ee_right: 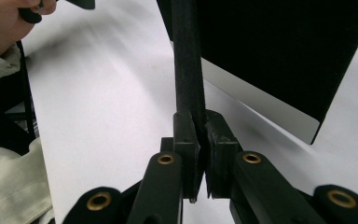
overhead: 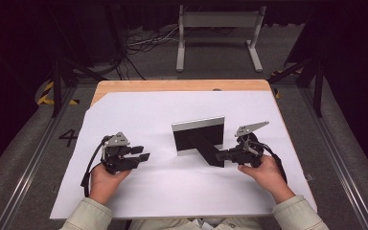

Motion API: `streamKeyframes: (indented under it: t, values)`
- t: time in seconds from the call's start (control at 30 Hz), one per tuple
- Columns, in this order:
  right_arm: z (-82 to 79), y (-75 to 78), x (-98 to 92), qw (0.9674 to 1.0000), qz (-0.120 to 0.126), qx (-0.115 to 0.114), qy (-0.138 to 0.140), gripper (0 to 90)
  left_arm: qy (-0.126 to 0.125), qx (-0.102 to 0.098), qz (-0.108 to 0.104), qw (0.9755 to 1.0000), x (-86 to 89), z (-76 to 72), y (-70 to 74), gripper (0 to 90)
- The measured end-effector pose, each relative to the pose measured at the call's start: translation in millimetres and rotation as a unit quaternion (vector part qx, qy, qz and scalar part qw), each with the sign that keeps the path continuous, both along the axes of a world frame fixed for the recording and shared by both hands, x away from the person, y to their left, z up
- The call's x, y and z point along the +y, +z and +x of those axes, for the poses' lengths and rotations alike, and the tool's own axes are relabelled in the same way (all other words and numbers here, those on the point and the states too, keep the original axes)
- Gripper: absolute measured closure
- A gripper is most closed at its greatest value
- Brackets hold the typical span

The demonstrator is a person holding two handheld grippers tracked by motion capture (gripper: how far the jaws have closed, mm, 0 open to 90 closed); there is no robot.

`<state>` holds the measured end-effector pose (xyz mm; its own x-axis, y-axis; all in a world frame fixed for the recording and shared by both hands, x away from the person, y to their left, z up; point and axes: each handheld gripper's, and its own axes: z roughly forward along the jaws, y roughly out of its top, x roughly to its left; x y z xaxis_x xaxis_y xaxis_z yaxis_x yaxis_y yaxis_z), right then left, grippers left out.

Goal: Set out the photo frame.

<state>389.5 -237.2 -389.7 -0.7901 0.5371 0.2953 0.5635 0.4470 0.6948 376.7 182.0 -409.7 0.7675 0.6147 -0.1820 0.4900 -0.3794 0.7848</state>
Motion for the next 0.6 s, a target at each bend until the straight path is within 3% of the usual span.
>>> streamKeyframes:
  t: [0.07,0.13,0.27,0.4,0.6]
  values:
    - [-0.5,-1.3,-0.5,1.0,-0.002,0.0,0.001,84.6,-0.011,-0.007,-0.022,0.9997,-0.5,-0.5,-0.4,57.0]
    - [-1.6,-1.8,-0.5,1.0,-0.007,0.0,0.001,84.4,-0.018,-0.03,-0.01,0.9993,-2.7,-1.8,-0.1,57.3]
    - [-4.3,-3.4,0.1,0.9998,-0.018,-0.002,0.0,83.9,-0.021,-0.041,0.002,0.9989,-8.4,-3.3,0.7,58.7]
    - [-4.9,-6.5,-0.9,0.9996,-0.028,0.002,-0.003,83.0,-0.021,-0.032,0.001,0.9993,-10.7,-1.7,1.8,62.0]
    - [-8.3,-7.2,0.7,0.9989,-0.045,-0.012,0.003,82.6,-0.03,-0.02,-0.017,0.9992,-15.7,3.5,5.1,63.1]
